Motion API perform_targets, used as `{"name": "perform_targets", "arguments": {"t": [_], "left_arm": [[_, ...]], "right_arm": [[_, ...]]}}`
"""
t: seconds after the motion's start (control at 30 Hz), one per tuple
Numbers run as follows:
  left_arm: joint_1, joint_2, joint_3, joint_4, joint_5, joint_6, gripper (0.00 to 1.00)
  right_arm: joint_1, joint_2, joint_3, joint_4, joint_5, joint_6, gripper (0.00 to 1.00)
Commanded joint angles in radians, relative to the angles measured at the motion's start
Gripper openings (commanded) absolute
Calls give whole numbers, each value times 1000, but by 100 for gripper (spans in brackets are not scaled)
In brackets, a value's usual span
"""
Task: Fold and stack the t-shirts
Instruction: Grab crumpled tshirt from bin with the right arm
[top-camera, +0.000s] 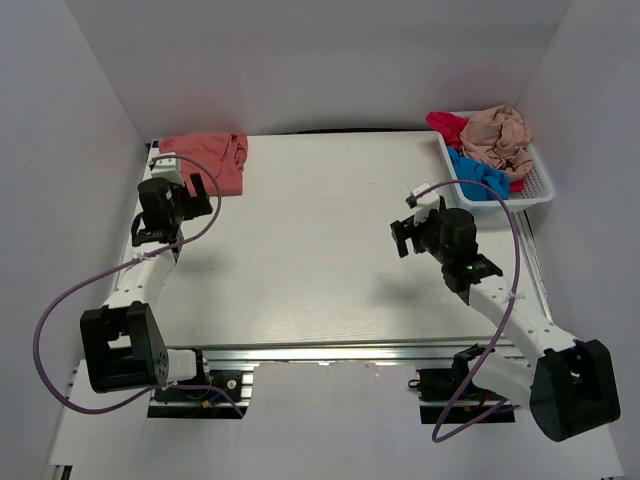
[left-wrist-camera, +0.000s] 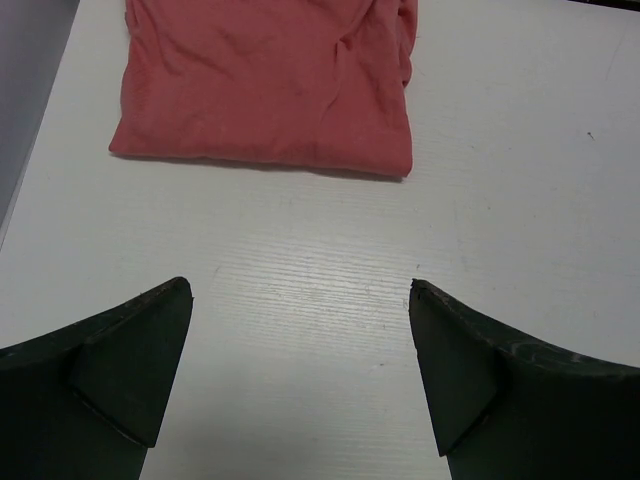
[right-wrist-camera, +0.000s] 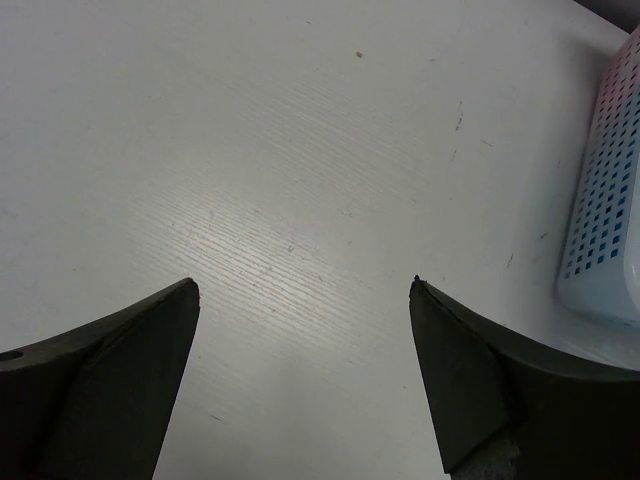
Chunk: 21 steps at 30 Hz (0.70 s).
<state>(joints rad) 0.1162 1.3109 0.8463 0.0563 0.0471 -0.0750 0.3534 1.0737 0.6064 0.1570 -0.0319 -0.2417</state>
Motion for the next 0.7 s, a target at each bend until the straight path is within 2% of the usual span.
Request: {"name": "perform_targets", "arguments": {"t": [0.0,0.2,0.33,0.4,0.57,0.67], "left_arm": [[2,-38,4,-3,29,6,98],[0,-55,-12,5,53,10,98],[0,-64,-13,-1,37,29,98],[0,-65,-13,-3,19,44,98],[2,-61,-49,65,-162,7,98],[0,-91,-131,143,-170,20,98]], "right_arm": [[-4,-40,18,44,7,12,89],[-4,-76,12,58,27,-18,90],[-2,-104,12,94,141,-33,89],[-4,-116,23,104,142,-57,89],[-8,-60,75,150,158,-194,89],[-45,9,134,107,96,-211,89]]}}
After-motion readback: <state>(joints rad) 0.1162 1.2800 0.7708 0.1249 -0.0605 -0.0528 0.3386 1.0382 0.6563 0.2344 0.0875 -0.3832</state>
